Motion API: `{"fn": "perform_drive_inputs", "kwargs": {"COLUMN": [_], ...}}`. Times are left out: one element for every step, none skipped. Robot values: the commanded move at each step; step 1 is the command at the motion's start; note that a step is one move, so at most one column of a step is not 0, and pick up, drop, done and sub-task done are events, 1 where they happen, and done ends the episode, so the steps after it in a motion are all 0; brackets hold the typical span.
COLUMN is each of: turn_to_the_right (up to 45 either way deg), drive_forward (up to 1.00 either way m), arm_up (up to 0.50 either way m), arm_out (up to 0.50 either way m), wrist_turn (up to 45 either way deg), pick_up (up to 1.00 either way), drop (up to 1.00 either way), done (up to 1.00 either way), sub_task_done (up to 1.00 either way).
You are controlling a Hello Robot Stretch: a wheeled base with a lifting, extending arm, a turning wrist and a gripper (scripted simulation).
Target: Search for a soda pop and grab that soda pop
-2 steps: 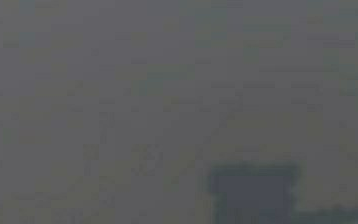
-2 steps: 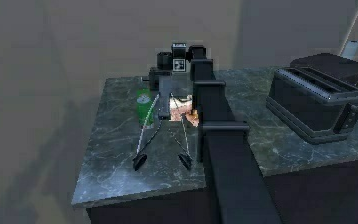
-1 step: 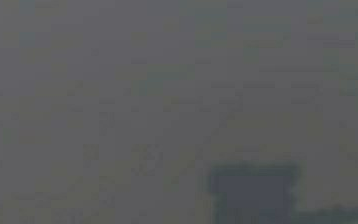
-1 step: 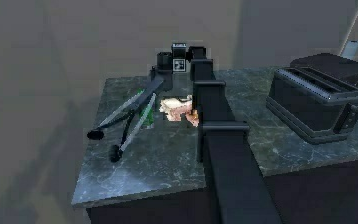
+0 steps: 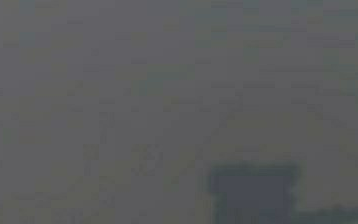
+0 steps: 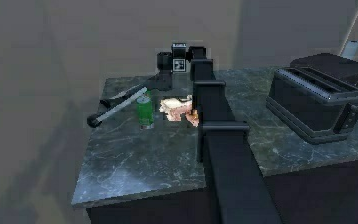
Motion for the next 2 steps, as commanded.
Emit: {"fn": "perform_drive_inputs", "kwargs": {"turn_to_the_right": [0.0,0.0], "drive_forward": [0.0,0.0], "arm_up": [0.0,0.0], "arm_out": [0.0,0.0], "wrist_turn": [45.0,9.0], "pick_up": [0.0,0.0], "drop": [0.0,0.0], "done": [0.0,0.0], "sub_task_done": [0.0,0.0]}}
